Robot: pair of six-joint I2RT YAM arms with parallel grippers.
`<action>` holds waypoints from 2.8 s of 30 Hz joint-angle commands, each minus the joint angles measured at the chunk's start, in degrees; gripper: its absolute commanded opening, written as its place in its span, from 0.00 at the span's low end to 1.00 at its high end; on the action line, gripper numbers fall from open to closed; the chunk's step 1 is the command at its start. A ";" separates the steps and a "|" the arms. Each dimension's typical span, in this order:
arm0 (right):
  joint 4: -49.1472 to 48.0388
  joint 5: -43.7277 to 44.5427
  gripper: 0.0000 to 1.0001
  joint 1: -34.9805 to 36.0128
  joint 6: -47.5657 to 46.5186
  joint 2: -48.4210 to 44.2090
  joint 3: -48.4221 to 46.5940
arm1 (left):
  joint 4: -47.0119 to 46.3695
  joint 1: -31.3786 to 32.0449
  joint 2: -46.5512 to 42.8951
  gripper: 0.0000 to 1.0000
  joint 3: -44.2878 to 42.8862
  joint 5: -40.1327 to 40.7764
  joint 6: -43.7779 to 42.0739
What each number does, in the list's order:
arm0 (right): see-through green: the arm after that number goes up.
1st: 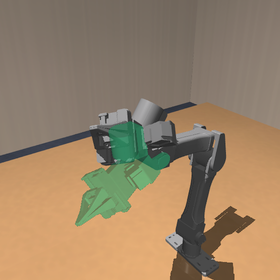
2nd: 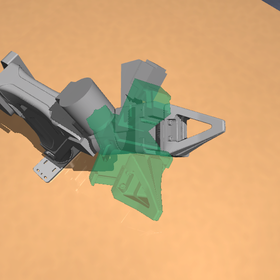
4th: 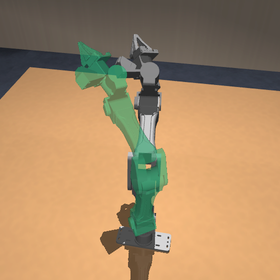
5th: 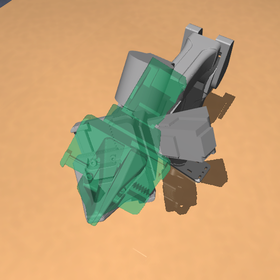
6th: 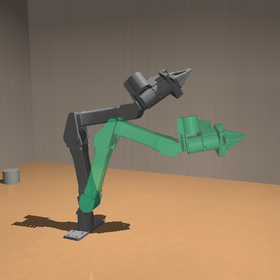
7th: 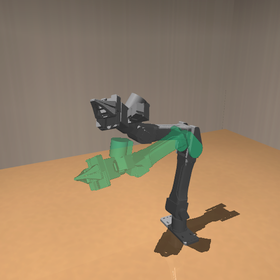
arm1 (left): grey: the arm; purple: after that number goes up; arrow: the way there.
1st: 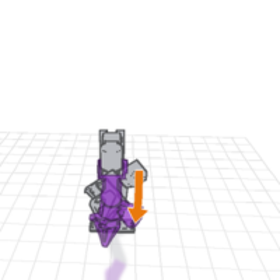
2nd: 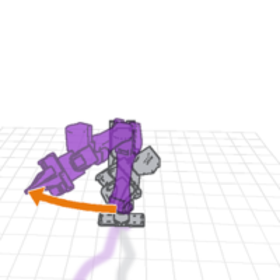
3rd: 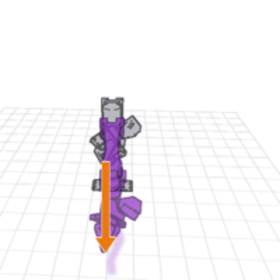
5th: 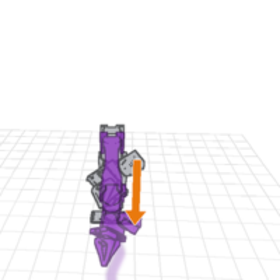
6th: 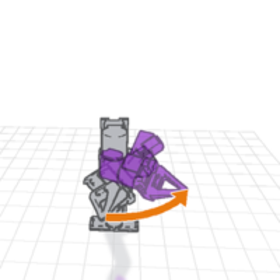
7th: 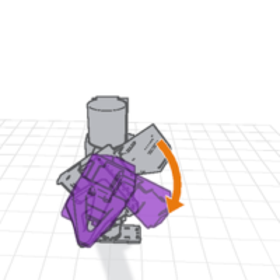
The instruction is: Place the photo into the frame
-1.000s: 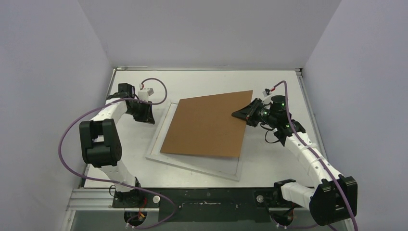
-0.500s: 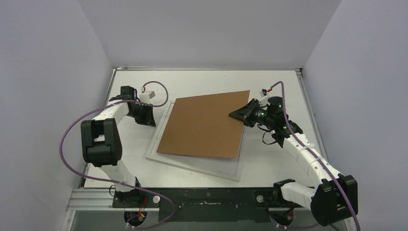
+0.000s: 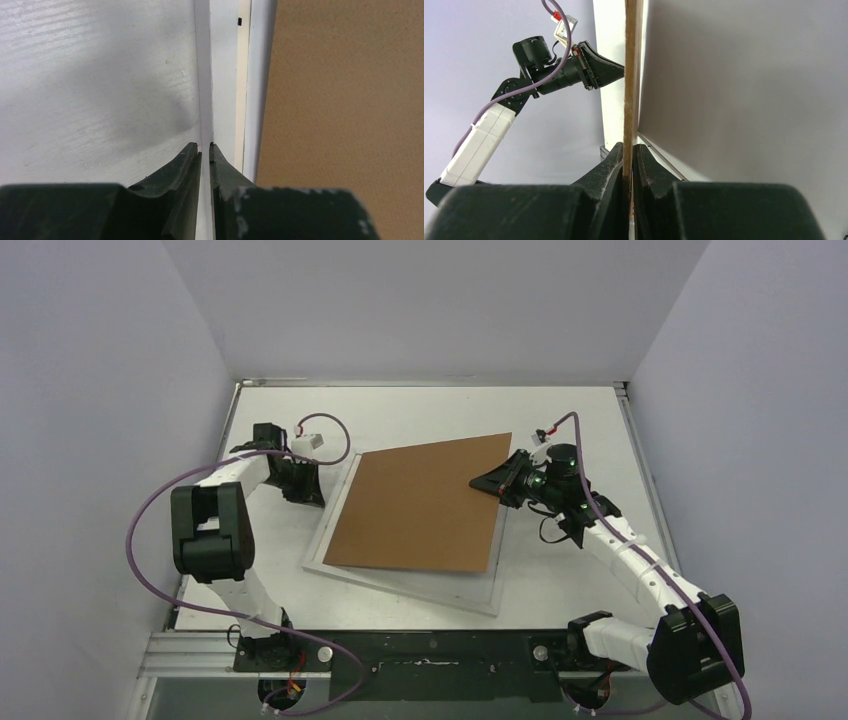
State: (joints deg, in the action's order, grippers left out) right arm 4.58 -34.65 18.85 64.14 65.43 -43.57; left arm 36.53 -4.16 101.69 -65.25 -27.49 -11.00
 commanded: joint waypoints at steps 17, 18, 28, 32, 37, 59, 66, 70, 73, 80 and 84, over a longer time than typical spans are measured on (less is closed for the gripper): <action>-8.79 0.98 0.05 1.36 2.96 0.84 0.59 | -2.94 1.34 1.42 0.08 0.62 -1.78 0.66; -8.87 0.97 0.05 1.34 3.00 0.84 0.66 | -2.96 1.47 1.45 0.08 0.59 -1.74 0.76; -9.49 1.03 0.05 1.53 3.01 1.45 1.19 | -3.56 2.01 1.85 0.07 1.25 -1.46 0.82; -9.74 1.06 0.05 1.58 2.94 1.72 1.30 | -3.57 2.05 2.26 0.06 1.32 -1.56 0.71; -9.60 1.20 0.05 1.58 2.60 1.81 1.17 | -3.40 2.03 3.09 0.06 1.13 -2.52 0.79; -8.18 2.81 0.05 1.85 -0.58 3.05 1.66 | -2.17 1.99 3.79 0.00 0.88 -2.79 -0.34; 0.10 5.23 0.05 1.98 -7.10 4.32 -0.29 | -2.07 1.99 3.56 0.00 1.15 -2.99 -0.34; 5.74 7.40 0.06 2.31 -10.70 5.54 -2.39 | -2.21 2.03 3.52 0.00 1.24 -3.08 -0.38; 8.76 9.54 0.09 3.00 -12.71 6.66 -3.57 | -2.17 2.04 3.52 0.00 1.25 -3.25 -0.35; 18.03 14.93 0.32 5.02 -18.69 10.06 -7.93 | -2.17 2.05 3.35 0.00 1.45 -3.36 -0.33; 22.81 18.63 0.52 6.56 -21.59 12.15 -10.76 | -2.32 2.05 3.51 0.00 1.62 -3.53 -0.13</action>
State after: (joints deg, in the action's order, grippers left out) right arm 20.53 -21.89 23.18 49.52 75.66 -50.33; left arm 33.95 -2.76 103.11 -64.66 -30.72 -10.15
